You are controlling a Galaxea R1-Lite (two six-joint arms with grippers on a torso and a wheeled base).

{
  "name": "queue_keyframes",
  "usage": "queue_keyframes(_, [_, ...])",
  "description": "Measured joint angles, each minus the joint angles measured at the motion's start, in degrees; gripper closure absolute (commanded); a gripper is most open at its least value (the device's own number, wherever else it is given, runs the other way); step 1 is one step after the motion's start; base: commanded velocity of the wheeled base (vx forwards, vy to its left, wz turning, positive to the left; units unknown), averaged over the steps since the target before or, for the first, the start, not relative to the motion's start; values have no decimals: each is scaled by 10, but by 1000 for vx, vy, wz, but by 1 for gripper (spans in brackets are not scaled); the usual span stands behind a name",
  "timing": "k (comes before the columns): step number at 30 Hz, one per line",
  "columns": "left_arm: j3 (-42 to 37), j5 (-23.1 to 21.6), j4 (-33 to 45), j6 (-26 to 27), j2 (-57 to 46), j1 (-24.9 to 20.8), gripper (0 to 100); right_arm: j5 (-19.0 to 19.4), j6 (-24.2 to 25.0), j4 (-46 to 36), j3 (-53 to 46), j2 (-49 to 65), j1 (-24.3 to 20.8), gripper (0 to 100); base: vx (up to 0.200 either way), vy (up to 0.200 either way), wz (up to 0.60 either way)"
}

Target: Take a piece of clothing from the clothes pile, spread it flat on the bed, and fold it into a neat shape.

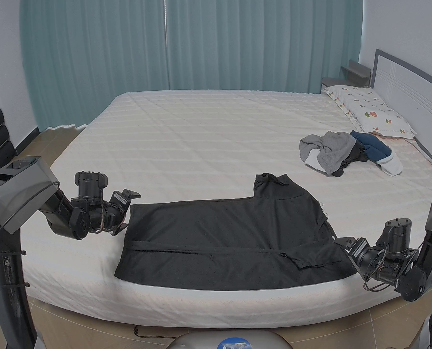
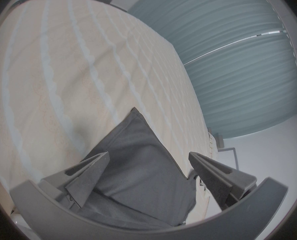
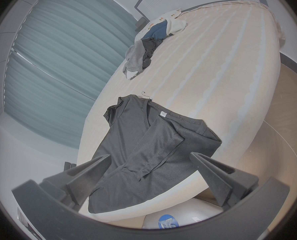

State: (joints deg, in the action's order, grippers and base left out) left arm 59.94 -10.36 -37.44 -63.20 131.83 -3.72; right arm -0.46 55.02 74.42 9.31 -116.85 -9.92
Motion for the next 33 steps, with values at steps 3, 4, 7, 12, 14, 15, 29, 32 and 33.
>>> queue_keyframes(3, [-7, -43, 8, -3, -11, 11, 0, 0, 0, 0, 0, -2, 0, 0, 0, 0, 0])
queue_keyframes(4, [-12, -56, 11, -1, -16, 14, 0, 0, 0, 0, 0, -2, 0, 0, 0, 0, 0])
queue_keyframes(7, [-40, -90, 26, 23, -36, 20, 0, 0, 0, 0, 0, -5, 0, 0, 0, 0, 0])
queue_keyframes(12, [-80, -105, 39, 67, -59, -4, 0, 0, -1, 0, -1, -15, -1, 0, 0, 0, 0])
queue_keyframes(14, [-88, -99, 47, 80, -63, -22, 0, 0, -2, 4, -1, -19, -1, 0, 0, 0, 0])
queue_keyframes(15, [-91, -90, 53, 91, -65, -33, 0, 0, -2, 8, -2, -21, -1, 0, 0, 0, 0])
queue_keyframes(29, [-68, 34, 64, 142, -26, -104, 0, -1, -11, 115, -32, -62, -7, 0, 0, 0, 0])
queue_keyframes(32, [-44, 54, 64, 141, -13, -101, 0, -1, -13, 131, -38, -73, -8, 0, 0, 0, 0])
queue_keyframes(33, [-35, 62, 63, 140, -8, -98, 0, -1, -14, 136, -39, -76, -8, 0, 0, 0, 0])
